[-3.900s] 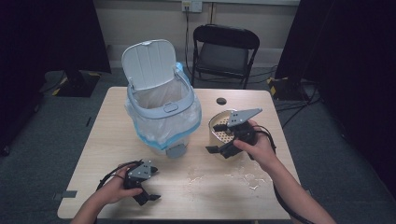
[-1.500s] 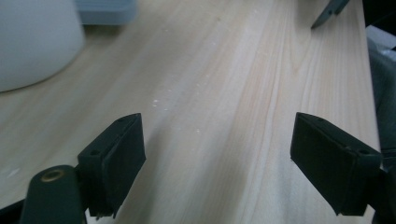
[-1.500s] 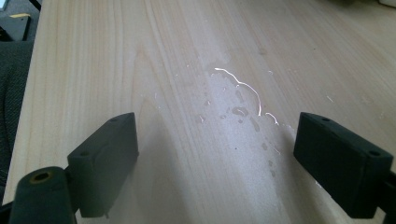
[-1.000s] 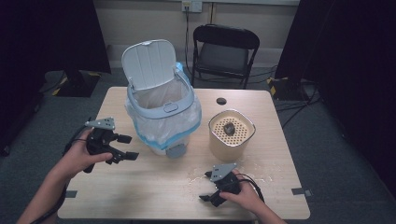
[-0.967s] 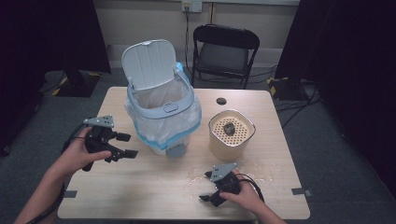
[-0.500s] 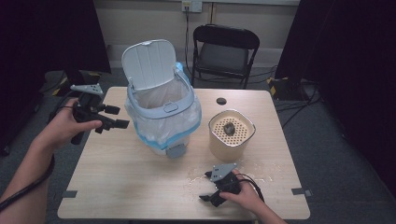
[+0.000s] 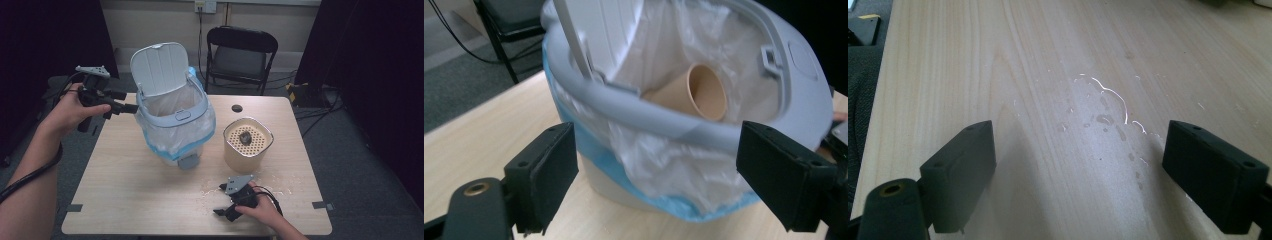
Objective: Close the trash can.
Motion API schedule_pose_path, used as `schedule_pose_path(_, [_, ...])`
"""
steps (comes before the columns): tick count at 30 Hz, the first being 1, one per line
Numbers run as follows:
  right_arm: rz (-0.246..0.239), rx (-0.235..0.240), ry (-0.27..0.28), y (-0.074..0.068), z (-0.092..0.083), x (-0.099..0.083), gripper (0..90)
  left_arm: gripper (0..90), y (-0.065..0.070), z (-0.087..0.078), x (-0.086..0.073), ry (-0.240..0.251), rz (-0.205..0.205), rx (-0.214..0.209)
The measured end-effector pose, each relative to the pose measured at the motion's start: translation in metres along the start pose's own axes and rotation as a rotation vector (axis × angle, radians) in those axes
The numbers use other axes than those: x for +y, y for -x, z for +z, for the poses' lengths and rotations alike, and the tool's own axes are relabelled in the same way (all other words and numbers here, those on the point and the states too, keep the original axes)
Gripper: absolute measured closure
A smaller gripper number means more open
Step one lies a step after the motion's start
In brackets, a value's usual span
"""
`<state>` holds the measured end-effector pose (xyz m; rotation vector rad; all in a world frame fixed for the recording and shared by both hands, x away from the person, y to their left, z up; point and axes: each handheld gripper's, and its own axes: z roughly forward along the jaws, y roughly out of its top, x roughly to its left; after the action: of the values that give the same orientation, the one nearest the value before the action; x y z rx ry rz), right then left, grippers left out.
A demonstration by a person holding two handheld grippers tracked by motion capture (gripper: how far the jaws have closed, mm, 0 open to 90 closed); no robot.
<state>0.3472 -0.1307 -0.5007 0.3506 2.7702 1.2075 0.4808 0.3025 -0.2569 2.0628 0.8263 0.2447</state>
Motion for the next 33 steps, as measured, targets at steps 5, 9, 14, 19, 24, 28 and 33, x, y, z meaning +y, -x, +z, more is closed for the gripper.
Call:
schedule_pose_path(5, [0.000, -0.001, -0.001, 0.000, 0.000, 0.000, 12.9, 17.4, -0.005, 0.003, 0.016, 0.013, 0.001, 0.018])
schedule_pose_path(9, [0.000, -0.001, 0.000, 0.000, 0.000, 0.000, 12.9, 19.0, -0.007, 0.006, 0.028, 0.048, 0.019, 0.032])
schedule_pose_path(14, [0.002, 0.002, -0.003, 0.000, 0.000, 0.000, 12.8, 20.0, -0.003, 0.012, 0.044, 0.081, 0.059, 0.045])
schedule_pose_path(19, [0.002, 0.002, -0.003, 0.000, 0.000, 0.000, 12.9, 19.0, -0.001, 0.018, 0.054, 0.090, 0.072, 0.061])
schedule_pose_path(24, [0.001, 0.001, -0.002, 0.000, 0.000, 0.000, 12.8, 15.4, 0.002, 0.022, 0.058, 0.084, 0.078, 0.062])
schedule_pose_path(28, [0.002, 0.002, -0.003, 0.000, 0.000, 0.000, 12.9, 15.9, 0.005, 0.019, 0.060, 0.098, 0.088, 0.029])
schedule_pose_path(33, [0.002, 0.002, -0.002, 0.000, 0.000, 0.000, 12.9, 16.2, 0.019, 0.015, 0.063, 0.064, 0.142, -0.009])
